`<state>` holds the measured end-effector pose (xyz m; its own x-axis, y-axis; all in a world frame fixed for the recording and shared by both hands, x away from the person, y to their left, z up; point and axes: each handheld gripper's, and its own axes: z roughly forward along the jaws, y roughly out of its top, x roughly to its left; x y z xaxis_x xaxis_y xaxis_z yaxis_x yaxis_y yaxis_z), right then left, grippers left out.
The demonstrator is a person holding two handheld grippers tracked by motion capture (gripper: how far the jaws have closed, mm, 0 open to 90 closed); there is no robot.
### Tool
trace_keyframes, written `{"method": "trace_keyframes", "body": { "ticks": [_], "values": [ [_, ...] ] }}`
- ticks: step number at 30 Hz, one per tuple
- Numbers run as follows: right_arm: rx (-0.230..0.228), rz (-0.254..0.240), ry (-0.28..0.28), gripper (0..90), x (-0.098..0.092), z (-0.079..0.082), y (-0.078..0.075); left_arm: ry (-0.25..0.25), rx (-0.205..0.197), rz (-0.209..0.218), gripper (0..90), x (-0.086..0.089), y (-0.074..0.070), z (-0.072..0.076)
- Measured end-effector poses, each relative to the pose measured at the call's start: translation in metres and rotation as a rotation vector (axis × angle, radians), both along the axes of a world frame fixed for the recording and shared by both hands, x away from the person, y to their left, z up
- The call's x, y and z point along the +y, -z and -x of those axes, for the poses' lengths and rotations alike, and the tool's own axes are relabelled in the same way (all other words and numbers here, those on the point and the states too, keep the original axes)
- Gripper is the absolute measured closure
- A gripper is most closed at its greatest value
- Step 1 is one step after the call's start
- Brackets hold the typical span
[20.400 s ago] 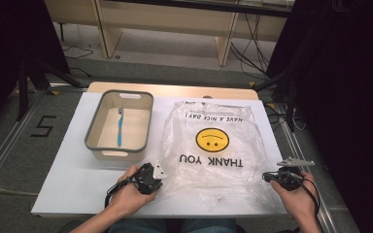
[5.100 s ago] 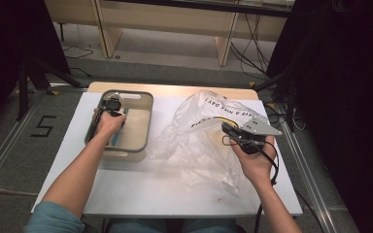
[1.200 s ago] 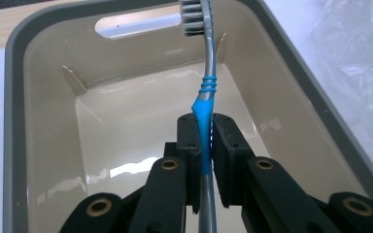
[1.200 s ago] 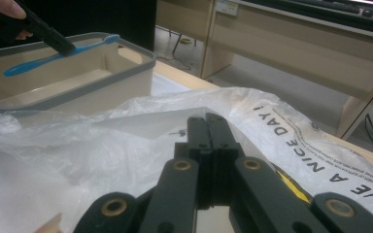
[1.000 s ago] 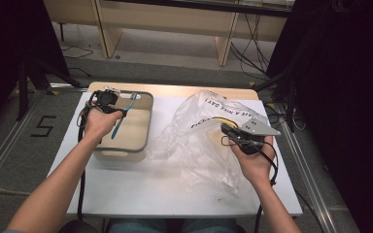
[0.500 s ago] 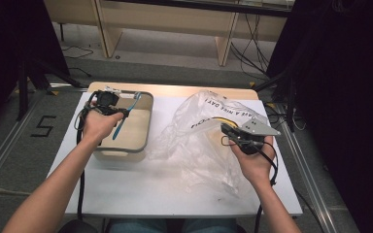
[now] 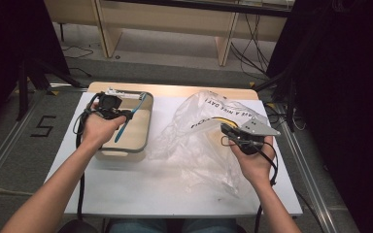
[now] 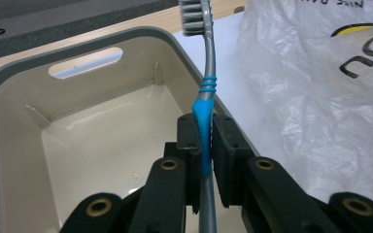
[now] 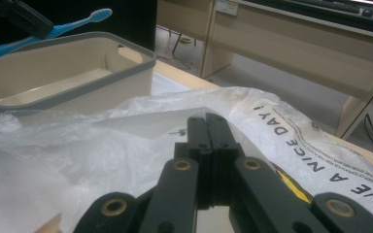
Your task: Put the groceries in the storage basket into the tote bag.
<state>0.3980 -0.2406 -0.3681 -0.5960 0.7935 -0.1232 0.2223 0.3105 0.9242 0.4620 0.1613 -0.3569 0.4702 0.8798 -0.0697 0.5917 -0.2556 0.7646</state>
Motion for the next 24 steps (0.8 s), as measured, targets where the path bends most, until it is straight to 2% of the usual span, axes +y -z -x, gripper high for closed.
{"method": "trace_keyframes", "body": {
  "ticks": [12, 24],
  "values": [
    [-0.001, 0.000, 0.001, 90.0, 0.000, 0.000, 0.000, 0.071, -0.031, 0.016, 81.9, -0.012, -0.008, 0.020],
    [0.001, 0.002, 0.000, 90.0, 0.001, 0.000, 0.001, 0.131, -0.046, 0.027, 81.9, -0.023, -0.009, 0.036]
  ]
}}
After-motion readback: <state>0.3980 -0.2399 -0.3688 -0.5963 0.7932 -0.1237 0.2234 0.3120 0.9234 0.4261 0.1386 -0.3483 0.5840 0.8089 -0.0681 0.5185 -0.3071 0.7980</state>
